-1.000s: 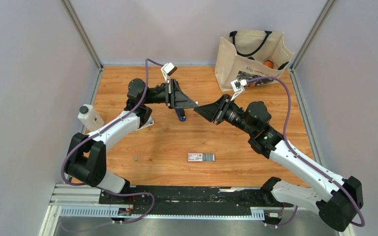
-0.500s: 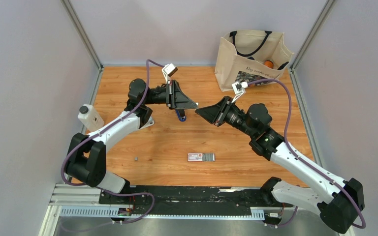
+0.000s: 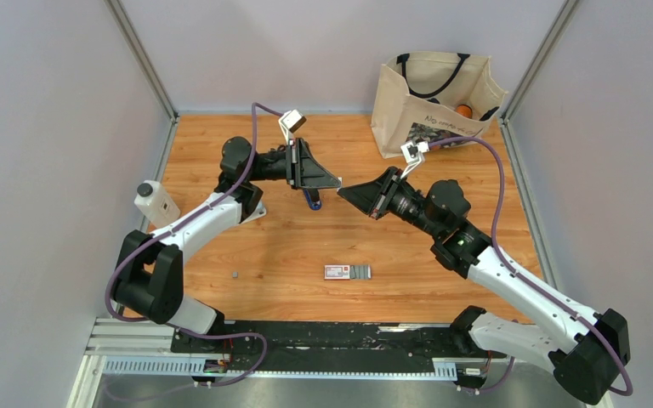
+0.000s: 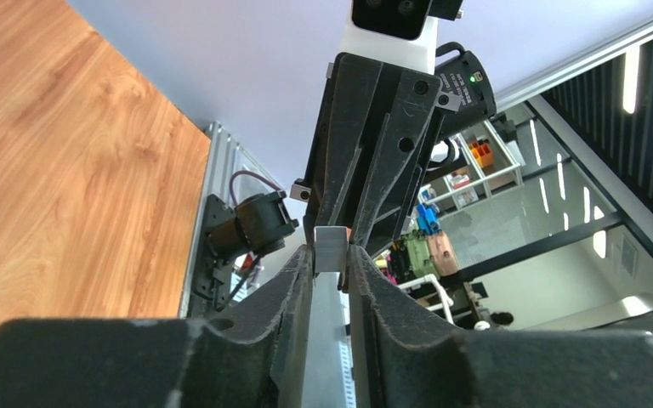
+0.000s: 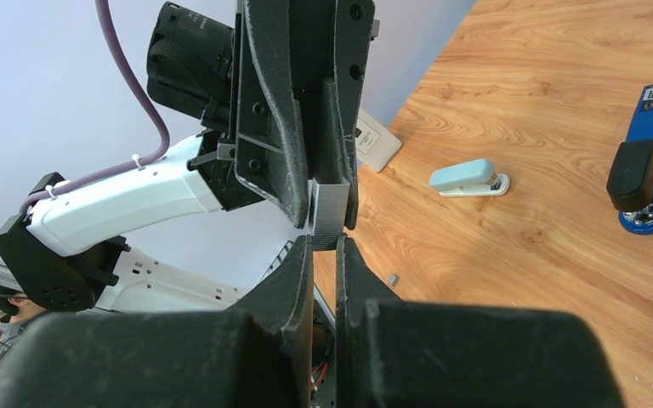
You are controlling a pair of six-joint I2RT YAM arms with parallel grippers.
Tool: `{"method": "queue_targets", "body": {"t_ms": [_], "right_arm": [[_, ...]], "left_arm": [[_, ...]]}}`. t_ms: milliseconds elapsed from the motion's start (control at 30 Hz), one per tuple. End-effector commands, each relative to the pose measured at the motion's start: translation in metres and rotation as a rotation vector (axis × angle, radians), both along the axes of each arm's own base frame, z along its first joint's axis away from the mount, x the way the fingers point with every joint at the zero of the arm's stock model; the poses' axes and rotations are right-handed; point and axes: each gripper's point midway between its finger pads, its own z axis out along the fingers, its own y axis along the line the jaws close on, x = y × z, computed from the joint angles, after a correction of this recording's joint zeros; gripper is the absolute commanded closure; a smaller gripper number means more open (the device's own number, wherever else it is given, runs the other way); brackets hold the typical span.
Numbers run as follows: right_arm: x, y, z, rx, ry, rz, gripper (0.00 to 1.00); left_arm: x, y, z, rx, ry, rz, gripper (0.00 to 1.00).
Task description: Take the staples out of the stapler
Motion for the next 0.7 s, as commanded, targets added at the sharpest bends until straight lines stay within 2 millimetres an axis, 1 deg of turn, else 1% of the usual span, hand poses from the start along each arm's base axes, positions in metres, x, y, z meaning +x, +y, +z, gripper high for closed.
{"method": "queue_targets", "body": {"t_ms": [0,100,233,300,333,367,433,467,500,533,600,667], "right_arm": [[0.000,-0.004,0.012,0.029,-0.038,-0.012,1.00],[-0.001,-0.005,0.012,0.023,-0.040,-0.014,1.00],[-0.003,-0.007,0.007,-0.001,-0.025,-0.015,1.00],[-0.006,-0.008,0.001,-0.025,-0.008,-0.012,1.00],[-0.007,-0.010,-0.006,-0.045,0.007,-0.012,1.00],[-0.008,-0.011,-0.011,-0.064,0.020,-0.012,1.00],[-0.010,-0.016,-0.032,-0.131,0.070,-0.021,1.00],[-0.011,-0.019,-0.047,-0.179,0.112,-0.032,1.00],[-0.013,-0.023,-0.062,-0.225,0.151,-0.040,1.00],[-0.015,-0.026,-0.076,-0.267,0.187,-0.055,1.00],[-0.021,-0.035,-0.105,-0.351,0.258,-0.078,1.00],[-0.029,-0.041,-0.129,-0.411,0.312,-0.098,1.00]], "left_arm": [[-0.011,0.004,0.015,-0.031,-0.074,0.003,0.65],[-0.010,0.004,0.012,-0.016,-0.070,0.007,0.54],[-0.009,0.005,0.013,-0.005,-0.089,0.013,0.22],[-0.005,0.006,0.011,0.004,-0.097,0.027,0.22],[-0.002,0.007,0.010,0.011,-0.106,0.039,0.22],[0.005,0.009,0.007,0.028,-0.117,0.061,0.22],[0.017,0.015,-0.010,0.100,-0.126,0.100,0.21],[0.023,0.019,-0.019,0.143,-0.153,0.121,0.21],[0.029,0.024,-0.038,0.220,-0.172,0.148,0.21],[0.032,0.029,-0.053,0.299,-0.234,0.158,0.21],[0.031,0.042,-0.089,0.485,-0.293,0.159,0.21],[0.031,0.053,-0.115,0.615,-0.347,0.145,0.20]]}}
